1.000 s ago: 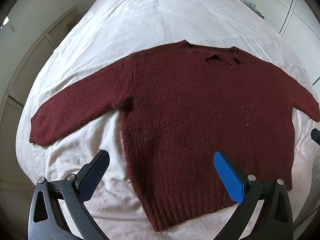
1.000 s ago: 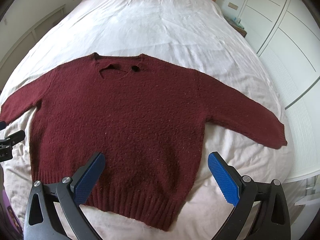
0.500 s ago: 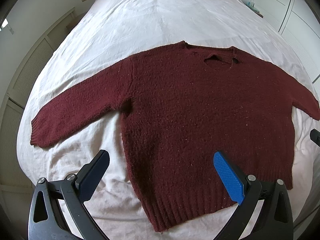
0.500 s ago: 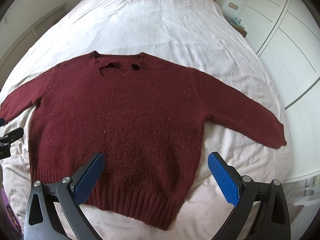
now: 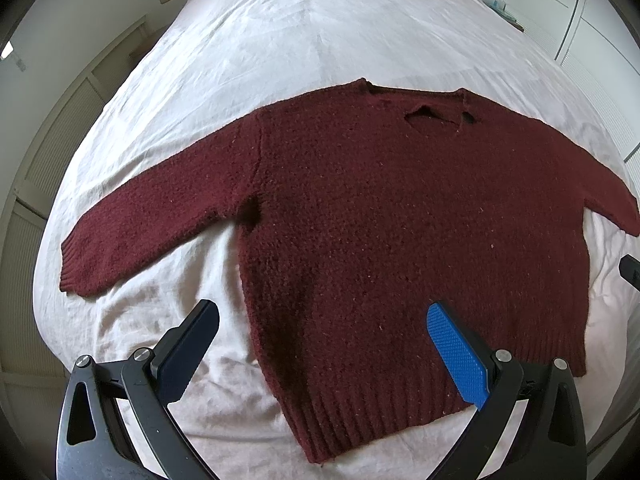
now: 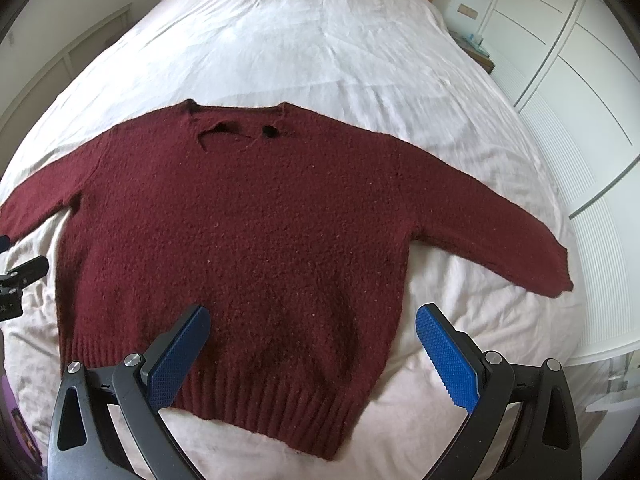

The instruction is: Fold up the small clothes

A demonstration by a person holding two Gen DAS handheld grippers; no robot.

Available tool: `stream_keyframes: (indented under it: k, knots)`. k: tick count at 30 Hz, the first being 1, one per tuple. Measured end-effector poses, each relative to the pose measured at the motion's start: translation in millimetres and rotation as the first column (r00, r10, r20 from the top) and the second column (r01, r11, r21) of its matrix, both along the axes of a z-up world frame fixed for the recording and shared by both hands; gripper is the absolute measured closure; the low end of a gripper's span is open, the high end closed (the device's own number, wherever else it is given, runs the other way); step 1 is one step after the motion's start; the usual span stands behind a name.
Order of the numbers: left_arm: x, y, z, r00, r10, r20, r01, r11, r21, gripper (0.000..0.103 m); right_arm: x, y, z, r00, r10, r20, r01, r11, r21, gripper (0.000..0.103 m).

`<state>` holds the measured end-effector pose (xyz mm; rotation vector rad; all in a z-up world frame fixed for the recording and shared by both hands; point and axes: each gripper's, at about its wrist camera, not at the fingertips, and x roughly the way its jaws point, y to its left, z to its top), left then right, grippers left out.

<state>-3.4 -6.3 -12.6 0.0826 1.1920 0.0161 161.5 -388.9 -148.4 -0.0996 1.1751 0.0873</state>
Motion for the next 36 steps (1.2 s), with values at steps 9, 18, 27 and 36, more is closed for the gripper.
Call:
stream_keyframes:
  k: [9,18,27,36]
  knots:
    - [0,0,-2,1.000,-0.006,-0.003,0.006,1.000,0.006,0.001,1,4,-1,1.000,0.008,-0.006,-0.008,1.000,-0.005,0.001]
    - [2,-1,-6,1.000,-0.010,-0.013,0.010,1.000,0.010,0.001,4,3,-6,1.000,0.004,-0.012,-0.004,1.000,-0.001,0.001]
    - [12,0,-8,0.999,-0.041,0.014,0.041,0.999,-0.003,0.001,18,-37,-3,0.995,-0.081,0.063,0.079,0.996,0.039,0.001]
    - [39,3,-18,0.998,-0.050,0.032,0.051,0.999,-0.010,0.001,57,-137,-17,0.969,-0.224,0.101,0.220,0.974,0.047,0.001]
